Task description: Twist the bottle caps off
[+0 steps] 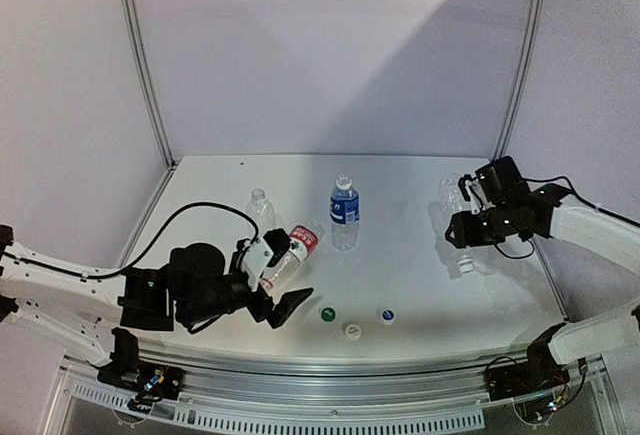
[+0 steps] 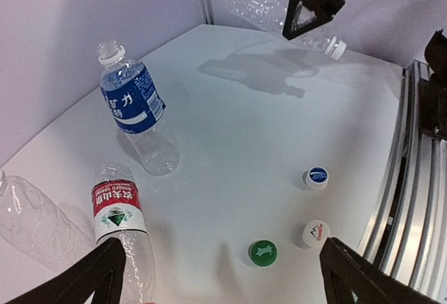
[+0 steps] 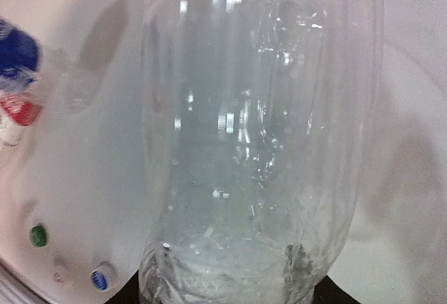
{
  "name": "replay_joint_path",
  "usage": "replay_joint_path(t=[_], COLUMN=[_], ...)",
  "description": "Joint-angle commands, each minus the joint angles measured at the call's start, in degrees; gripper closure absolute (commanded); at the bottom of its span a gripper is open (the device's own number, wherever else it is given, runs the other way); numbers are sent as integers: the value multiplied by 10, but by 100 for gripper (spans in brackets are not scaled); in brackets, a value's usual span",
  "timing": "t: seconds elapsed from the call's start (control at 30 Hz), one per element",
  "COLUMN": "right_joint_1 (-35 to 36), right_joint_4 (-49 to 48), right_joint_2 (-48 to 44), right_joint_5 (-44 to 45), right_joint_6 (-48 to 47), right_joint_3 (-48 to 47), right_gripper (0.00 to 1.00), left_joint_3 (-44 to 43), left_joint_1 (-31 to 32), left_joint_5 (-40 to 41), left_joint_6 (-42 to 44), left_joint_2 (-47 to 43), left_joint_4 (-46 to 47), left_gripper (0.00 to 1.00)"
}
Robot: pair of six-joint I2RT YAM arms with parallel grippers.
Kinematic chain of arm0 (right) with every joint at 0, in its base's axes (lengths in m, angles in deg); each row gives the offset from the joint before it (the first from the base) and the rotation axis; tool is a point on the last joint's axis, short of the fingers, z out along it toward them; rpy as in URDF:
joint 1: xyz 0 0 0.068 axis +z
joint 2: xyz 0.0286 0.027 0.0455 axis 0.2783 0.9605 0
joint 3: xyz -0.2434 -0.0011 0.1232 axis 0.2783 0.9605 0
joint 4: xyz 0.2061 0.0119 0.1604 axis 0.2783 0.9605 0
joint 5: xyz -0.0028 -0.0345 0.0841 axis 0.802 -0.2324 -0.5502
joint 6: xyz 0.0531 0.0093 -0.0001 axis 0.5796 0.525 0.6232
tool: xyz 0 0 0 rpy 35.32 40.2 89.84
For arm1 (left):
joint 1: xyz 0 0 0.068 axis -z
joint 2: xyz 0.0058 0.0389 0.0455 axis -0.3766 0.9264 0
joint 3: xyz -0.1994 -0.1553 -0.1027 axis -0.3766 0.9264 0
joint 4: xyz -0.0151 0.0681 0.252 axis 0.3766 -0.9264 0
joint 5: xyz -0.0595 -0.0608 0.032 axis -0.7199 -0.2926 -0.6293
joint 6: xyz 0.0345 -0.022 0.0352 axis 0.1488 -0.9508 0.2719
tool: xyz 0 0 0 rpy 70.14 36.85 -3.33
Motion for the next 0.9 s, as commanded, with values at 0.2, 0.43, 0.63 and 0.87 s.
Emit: replay_joint_path(t=[0.2,0.43,0.63,0.87], right_joint_1=[87,109,141,271], right_joint_4=[89,157,152,152], right_joint_2=[-91,-193,-202,-110], right_joint_5=[-272,-331,-398,-340], right_joint_6=[5,15,18,3], right_joint_3=[40,34,56,24], right_gripper=[69,70,71,70], left_joint_3=[38,7,-42,-136], left_joint_1=[82,182,231,215], left_joint_5=[61,209,265,141], left_joint_6=[197,427,734,650], left_joint_2=[65,195,333,311], left_joint_4=[126,246,476,230], left_gripper=[2,2,1,1])
